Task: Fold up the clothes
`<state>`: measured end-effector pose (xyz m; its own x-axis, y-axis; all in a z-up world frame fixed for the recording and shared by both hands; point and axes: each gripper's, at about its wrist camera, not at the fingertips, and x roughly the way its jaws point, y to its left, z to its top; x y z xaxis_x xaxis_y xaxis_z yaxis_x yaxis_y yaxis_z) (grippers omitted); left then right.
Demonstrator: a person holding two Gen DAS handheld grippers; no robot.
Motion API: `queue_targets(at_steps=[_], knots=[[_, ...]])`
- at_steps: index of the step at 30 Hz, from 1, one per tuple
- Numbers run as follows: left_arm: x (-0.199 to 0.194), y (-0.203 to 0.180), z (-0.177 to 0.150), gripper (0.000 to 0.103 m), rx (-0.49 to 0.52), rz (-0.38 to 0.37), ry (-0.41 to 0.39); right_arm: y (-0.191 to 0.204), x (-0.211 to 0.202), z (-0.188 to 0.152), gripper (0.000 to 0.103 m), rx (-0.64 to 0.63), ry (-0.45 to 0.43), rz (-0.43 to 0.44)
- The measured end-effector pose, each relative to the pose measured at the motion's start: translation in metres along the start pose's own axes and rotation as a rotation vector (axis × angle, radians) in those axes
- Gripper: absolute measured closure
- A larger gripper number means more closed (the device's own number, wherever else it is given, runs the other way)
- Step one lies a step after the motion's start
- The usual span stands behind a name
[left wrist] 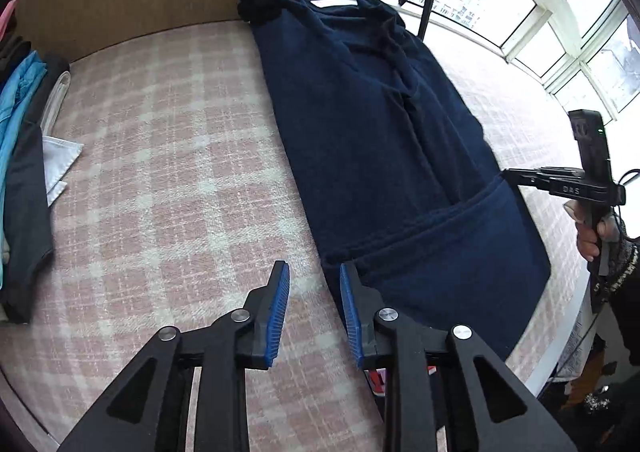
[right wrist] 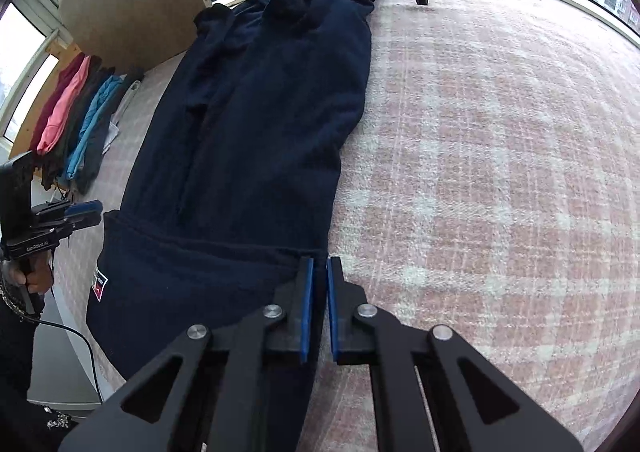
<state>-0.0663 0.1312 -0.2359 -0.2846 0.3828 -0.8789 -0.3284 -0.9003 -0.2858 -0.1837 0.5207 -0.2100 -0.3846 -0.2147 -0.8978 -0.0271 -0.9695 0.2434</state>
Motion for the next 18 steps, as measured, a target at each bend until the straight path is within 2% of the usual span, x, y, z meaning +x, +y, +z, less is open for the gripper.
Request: queue_targets(at_steps=[2,4,7,10,13,16,17,18], knots=[[-0.008,-0.004,-0.012,0.077,0.022,-0.007,-0.008,-0.002,0.000,0.001,0.097,0.007,-0.005,-0.026],[-0.003,-0.013,-0.020,0.077,0.046,-0.012,0.007,-0.001,-0.012,0.004,0.093,0.013,-0.050,-0.060],[0.007,-0.024,-0.023,0.077,0.074,0.005,0.016,0.028,-0.021,0.007,0.093,-0.052,-0.053,0.059],[0.018,-0.034,-0.026,0.085,0.102,0.021,0.025,0.082,-0.005,0.001,0.097,-0.200,0.012,0.168],[0.019,-0.048,-0.024,0.085,0.171,-0.007,0.001,0.128,0.028,-0.008,0.098,-0.325,0.099,0.190],[0.038,-0.051,-0.011,0.083,0.213,0.016,0.040,0.118,0.030,-0.002,0.103,-0.286,0.091,0.138],[0.041,-0.047,-0.007,0.085,0.203,0.031,0.050,0.113,0.030,0.000,0.103,-0.271,0.086,0.119],[0.041,-0.041,-0.004,0.092,0.181,0.049,0.057,0.109,0.031,0.002,0.103,-0.255,0.082,0.100]])
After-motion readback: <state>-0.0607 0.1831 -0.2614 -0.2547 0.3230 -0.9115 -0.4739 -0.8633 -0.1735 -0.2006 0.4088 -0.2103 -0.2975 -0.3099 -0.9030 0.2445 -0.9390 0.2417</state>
